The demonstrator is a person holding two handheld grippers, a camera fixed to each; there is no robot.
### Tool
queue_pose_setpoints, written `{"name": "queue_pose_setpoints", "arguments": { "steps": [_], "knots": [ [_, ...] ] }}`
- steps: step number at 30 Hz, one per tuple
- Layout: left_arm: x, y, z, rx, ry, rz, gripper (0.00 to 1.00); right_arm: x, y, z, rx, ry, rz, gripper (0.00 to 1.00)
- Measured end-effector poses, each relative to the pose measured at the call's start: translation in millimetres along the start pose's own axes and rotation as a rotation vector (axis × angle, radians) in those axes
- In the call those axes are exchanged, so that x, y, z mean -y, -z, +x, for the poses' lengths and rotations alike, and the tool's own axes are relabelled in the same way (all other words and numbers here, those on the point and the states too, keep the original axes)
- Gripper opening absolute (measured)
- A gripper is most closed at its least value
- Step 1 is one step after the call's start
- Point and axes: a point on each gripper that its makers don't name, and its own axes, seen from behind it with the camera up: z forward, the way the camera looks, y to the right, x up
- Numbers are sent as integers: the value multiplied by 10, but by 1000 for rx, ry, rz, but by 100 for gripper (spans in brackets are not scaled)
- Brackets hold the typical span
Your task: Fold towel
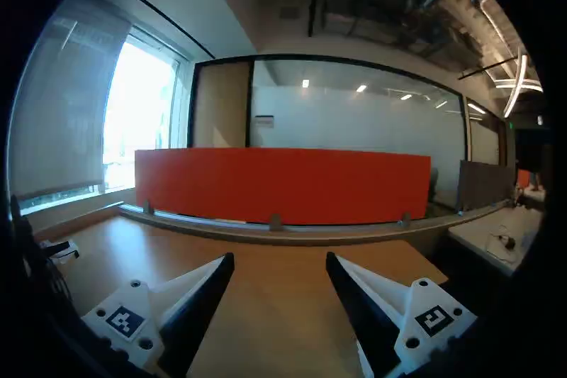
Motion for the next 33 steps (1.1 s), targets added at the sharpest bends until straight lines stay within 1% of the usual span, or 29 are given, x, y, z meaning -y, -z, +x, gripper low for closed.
{"name": "queue_pose_setpoints", "arguments": {
  "steps": [3,9,13,24,27,33],
  "knots": [
    [-14,8,2,-6,-8,-1,94,8,-8,-5,2,1,1,100],
    [-75,19,-18,-10,-45,-11,94,14,-24,9,4,10,-1,100],
    [-45,20,-17,-12,-44,-1,94,-3,-28,10,0,10,-3,100],
    [-44,19,-9,-12,-49,5,95,-121,-4,-16,-15,15,-17,100],
    [-42,21,-14,-11,-49,5,95,-148,-8,5,-27,25,-25,100],
    [-46,17,-13,-11,-52,5,95,-130,2,60,-76,53,-31,100]
  ]
}}
